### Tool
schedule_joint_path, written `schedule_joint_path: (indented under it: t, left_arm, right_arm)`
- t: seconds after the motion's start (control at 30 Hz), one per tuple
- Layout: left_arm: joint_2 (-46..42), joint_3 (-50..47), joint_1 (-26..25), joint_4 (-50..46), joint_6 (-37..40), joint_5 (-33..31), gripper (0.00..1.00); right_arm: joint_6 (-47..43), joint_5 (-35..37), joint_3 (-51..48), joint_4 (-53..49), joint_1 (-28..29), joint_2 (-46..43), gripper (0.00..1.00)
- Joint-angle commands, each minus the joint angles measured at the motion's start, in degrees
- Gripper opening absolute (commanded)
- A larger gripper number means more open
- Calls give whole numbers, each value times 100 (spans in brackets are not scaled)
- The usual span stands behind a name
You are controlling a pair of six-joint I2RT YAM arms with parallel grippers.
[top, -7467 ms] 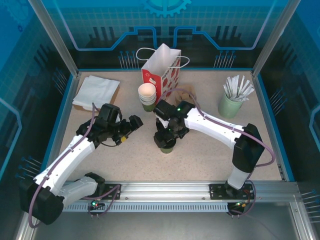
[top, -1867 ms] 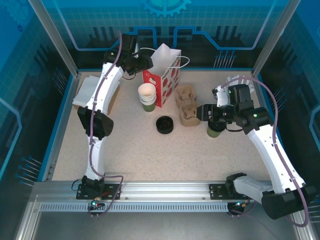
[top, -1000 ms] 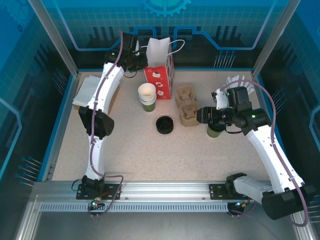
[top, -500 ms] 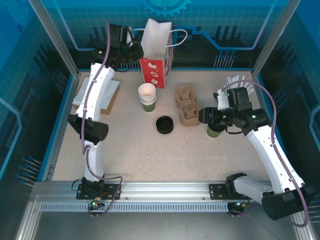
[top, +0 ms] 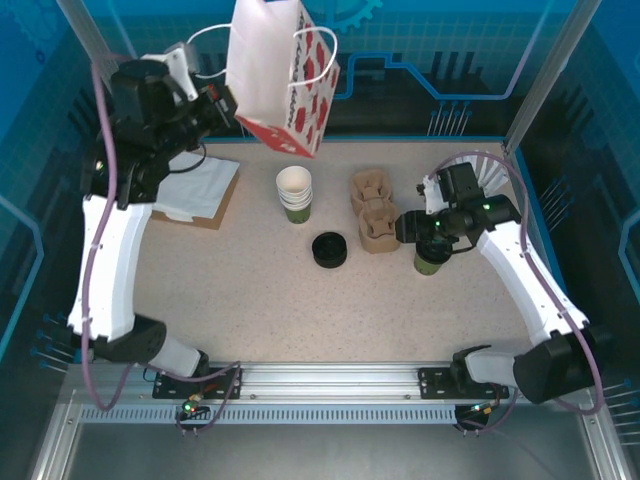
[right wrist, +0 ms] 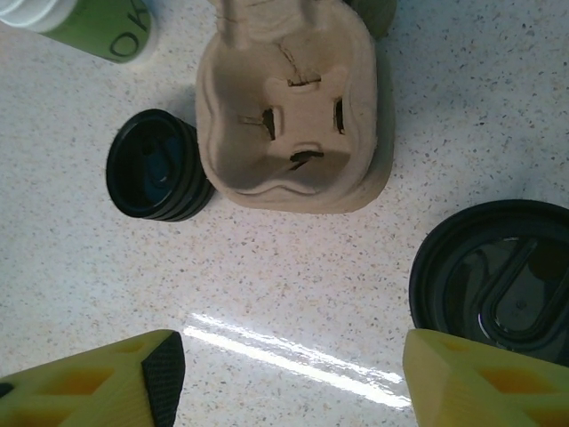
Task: Pack the takeout coffee
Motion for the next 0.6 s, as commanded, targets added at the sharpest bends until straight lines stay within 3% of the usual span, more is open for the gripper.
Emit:
schedule_joint_path:
  t: [0.0, 0.27, 0.57]
  left_arm:
    - [-767, -604, 42, -147, -310, -209, 4]
    - [-2711, -1770, 40, -1412, -881, -541, 4]
    - [-3373, -2636, 42, -2444, -1613, 72, 4]
  right_arm:
    - [-89, 117, 244, -87, 64, 268, 67]
    - [-4, 354, 591, -93, 51, 890, 66]
    - [-216, 382, 1138, -138, 8, 1709, 64]
